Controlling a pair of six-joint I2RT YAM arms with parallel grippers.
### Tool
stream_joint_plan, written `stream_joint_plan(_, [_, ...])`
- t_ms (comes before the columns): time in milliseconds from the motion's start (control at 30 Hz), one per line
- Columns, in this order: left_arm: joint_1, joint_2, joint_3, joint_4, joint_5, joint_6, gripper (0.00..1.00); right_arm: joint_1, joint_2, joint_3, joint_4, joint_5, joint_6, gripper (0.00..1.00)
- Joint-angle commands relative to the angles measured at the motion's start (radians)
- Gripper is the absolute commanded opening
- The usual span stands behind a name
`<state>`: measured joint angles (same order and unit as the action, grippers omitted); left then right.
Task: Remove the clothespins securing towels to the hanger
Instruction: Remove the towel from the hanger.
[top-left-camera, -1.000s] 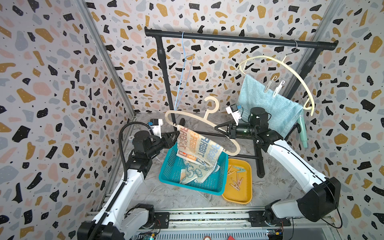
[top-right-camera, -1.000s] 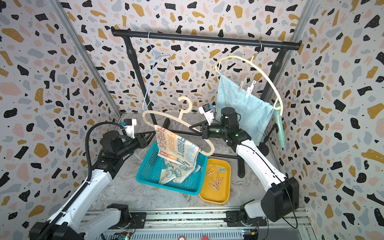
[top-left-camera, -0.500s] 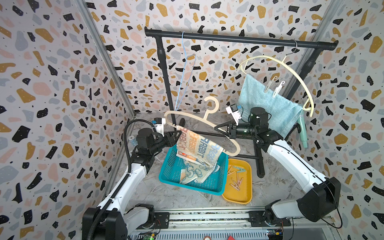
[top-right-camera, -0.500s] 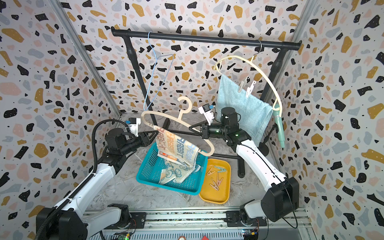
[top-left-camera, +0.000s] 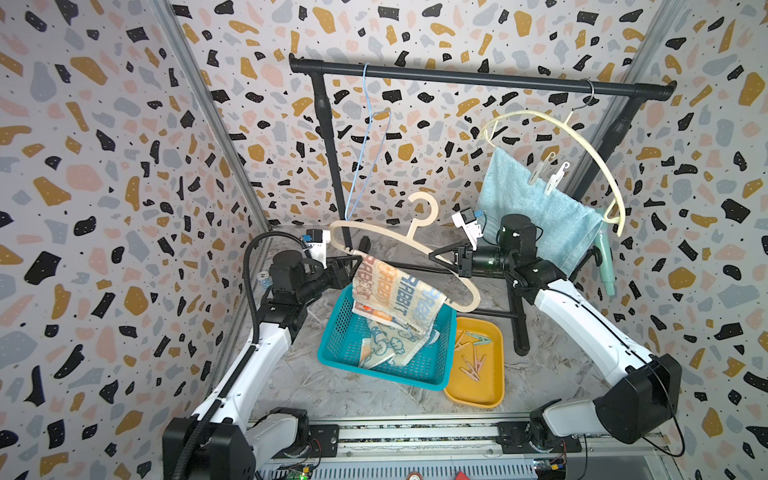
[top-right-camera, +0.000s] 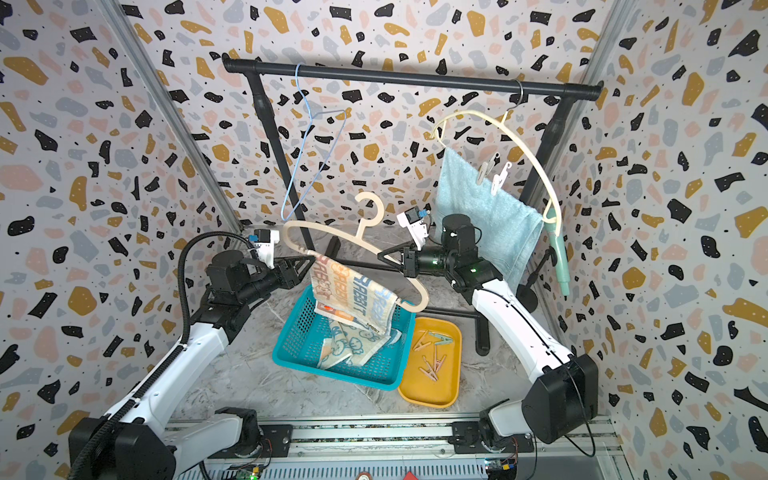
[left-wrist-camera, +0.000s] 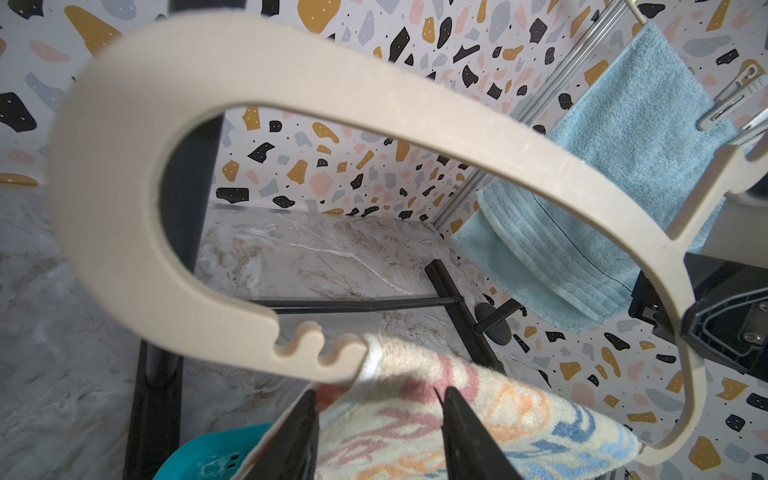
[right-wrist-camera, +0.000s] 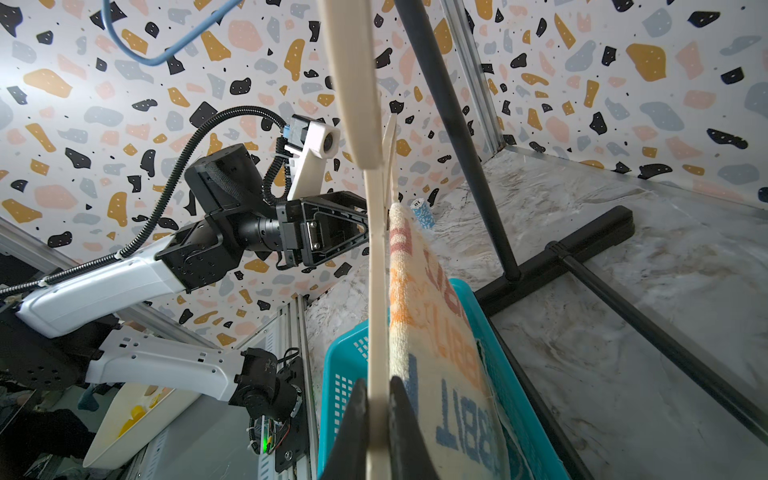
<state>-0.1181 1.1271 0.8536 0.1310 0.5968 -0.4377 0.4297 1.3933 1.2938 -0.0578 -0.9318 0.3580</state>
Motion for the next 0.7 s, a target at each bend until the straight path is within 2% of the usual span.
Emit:
stream_joint_plan(0, [0.008,0.008,0.028,0.029,0.016,0.020,0.49,0.007,-0.028,0.025,0.046,-0.023,0.005,0.00])
stream_joint_plan(433, [0.008,0.039,0.025,0.065,0.102,0.009,0.48,0.016,-0.025,0.029,0.047,-0.024,0.005,0.00])
stream_joint_plan(600, [0.008,0.035,0.022,0.065,0.116,0.011,0.44,0.018,-0.026,0.029,0.044,-0.021,0.001,0.00])
stream_joint_plan(667, [0.008,0.033,0.021,0.065,0.116,0.011,0.40,0.018,-0.025,0.030,0.044,-0.020,0.002,0.00])
